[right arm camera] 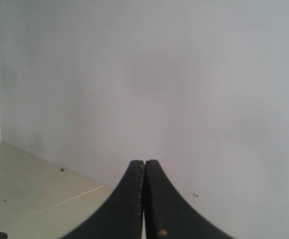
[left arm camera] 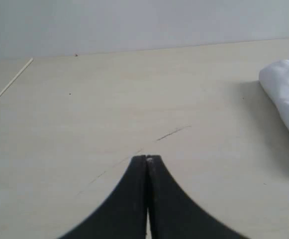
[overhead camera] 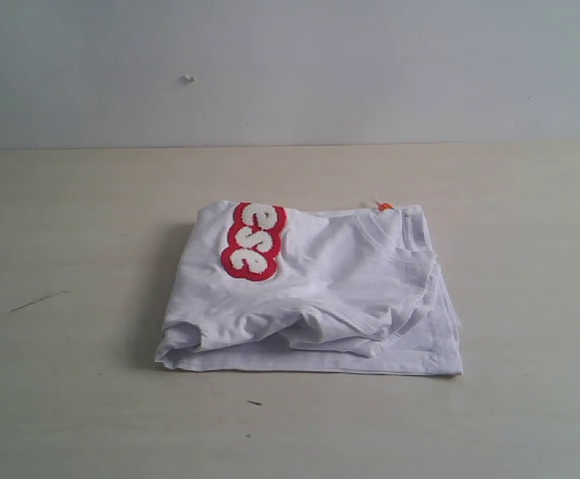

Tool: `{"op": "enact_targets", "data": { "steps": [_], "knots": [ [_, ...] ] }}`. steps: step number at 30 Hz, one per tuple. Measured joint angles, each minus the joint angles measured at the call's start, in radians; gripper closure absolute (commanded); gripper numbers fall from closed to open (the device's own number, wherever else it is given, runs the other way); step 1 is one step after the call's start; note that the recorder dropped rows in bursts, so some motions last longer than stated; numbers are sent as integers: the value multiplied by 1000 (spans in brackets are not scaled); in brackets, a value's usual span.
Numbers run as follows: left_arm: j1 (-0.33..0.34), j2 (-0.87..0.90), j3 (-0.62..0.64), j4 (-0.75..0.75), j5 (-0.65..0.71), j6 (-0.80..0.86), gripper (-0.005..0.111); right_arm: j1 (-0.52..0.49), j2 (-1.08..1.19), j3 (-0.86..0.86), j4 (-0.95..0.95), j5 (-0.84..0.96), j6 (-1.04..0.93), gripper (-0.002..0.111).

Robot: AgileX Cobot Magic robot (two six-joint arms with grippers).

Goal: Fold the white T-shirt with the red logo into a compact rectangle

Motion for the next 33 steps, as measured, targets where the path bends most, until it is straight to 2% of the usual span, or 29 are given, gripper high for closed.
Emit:
{"op": "enact_targets", "data": {
  "steps": [10,23,28,33],
  "knots": [
    [0,0,0,0,0,0,107,0,-151,0,0,25,0,108],
    [0,0,0,0,0,0,107,0,-167,9,0,29,0,108],
    [0,0,0,0,0,0,107,-4,-172,15,-92,31,0,108],
    [0,0,0,0,0,0,107,-93,-216,43,-226,29,2,108]
  ]
}}
